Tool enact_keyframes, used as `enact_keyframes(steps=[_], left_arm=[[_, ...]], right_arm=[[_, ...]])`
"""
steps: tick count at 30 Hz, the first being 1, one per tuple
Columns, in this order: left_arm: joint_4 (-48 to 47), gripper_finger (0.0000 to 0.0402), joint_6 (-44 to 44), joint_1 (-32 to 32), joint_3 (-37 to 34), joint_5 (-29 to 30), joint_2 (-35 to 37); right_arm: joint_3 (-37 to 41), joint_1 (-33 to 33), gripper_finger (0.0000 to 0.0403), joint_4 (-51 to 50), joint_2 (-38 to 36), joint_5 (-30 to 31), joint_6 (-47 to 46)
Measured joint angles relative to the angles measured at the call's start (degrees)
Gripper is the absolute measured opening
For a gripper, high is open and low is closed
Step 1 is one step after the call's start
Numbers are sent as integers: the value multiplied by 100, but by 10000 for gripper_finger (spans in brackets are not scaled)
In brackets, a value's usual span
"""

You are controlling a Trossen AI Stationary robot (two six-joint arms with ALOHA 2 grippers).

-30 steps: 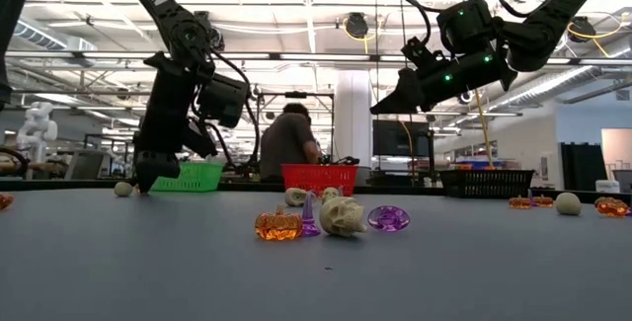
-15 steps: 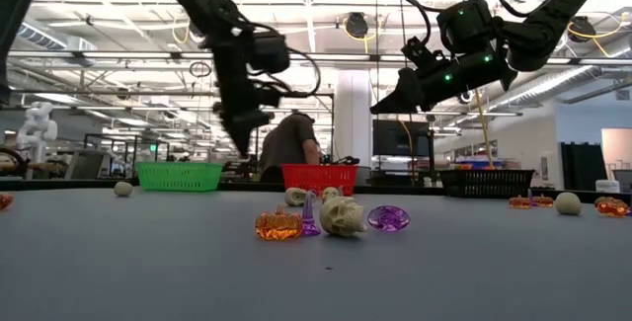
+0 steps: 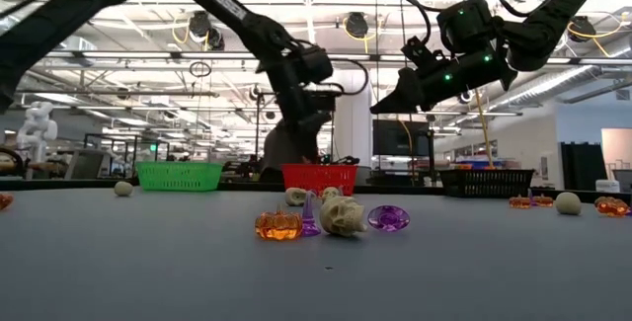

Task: Sort Halloween decoration
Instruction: Put the orange pumpkin toy into the red bin, then put the purple witch hat toy into the green bin

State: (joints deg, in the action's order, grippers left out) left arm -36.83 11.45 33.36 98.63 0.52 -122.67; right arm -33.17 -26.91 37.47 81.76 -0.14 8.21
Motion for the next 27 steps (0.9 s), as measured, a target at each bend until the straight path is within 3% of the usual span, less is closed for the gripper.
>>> enact_keyframes(steps=[11,22,27], left_arm=[[-96,41,149,9,223,-86,-431],[56,131,96,4,227,-68,-424],[25,143,118,1,227,144,-344]], right_arm=[[0,-1,0,-2,0,0,17],[0,0,0,-2,0,0,18],[0,-1,0,0,0,0,18]])
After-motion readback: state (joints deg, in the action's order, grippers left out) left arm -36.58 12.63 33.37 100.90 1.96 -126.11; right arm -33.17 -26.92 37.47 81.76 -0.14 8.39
